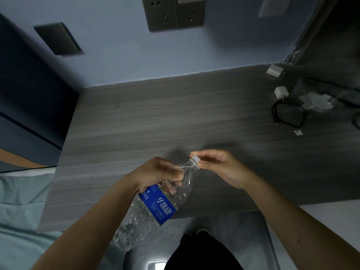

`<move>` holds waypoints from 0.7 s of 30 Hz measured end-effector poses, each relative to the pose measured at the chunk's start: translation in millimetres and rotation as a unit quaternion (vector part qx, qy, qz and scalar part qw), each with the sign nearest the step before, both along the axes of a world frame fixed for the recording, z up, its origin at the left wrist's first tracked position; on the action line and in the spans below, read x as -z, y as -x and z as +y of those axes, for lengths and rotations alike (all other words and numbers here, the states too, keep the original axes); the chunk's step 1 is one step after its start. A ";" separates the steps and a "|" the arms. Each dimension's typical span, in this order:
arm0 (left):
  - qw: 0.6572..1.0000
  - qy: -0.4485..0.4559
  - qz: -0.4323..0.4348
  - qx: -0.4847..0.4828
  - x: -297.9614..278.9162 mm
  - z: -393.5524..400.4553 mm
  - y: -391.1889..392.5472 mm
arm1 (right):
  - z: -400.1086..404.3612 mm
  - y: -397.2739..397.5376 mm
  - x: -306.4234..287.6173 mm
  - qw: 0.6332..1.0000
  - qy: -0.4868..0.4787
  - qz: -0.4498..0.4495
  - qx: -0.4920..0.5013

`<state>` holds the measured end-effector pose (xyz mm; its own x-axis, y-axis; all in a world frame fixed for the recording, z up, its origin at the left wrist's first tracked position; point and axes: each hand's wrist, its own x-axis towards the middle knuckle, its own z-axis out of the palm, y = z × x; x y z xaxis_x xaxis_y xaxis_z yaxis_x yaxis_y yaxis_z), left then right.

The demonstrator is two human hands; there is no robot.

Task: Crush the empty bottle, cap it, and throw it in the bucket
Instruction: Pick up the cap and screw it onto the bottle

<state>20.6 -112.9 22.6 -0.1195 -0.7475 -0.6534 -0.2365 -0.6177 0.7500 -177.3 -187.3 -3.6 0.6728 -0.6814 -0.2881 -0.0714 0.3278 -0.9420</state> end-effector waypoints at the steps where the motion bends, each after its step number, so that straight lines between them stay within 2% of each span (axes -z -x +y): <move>1: 1.000 0.003 -0.008 0.004 0.0 -0.5 0.1 | -0.9 0.5 0.9 1.000 -0.004 0.002 -0.003; 5: 0.999 0.015 -0.030 0.031 -0.4 -2.6 2.1 | -2.3 2.2 1.3 0.999 0.008 0.030 -0.017; 10: 0.998 0.031 -0.049 0.020 -0.2 -4.7 5.5 | -4.0 -2.9 2.2 0.998 0.032 0.056 -0.002; 21: 0.985 0.097 -0.145 0.014 10.2 -6.1 9.9 | -5.6 -20.8 7.3 0.974 0.080 0.211 -0.009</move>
<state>10.7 -119.0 12.3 0.0273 -0.8607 -0.5083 -0.4728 -0.4591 0.7521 -156.6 -192.9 -10.9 0.5288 -0.7298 -0.4333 -0.4682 0.1750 -0.8661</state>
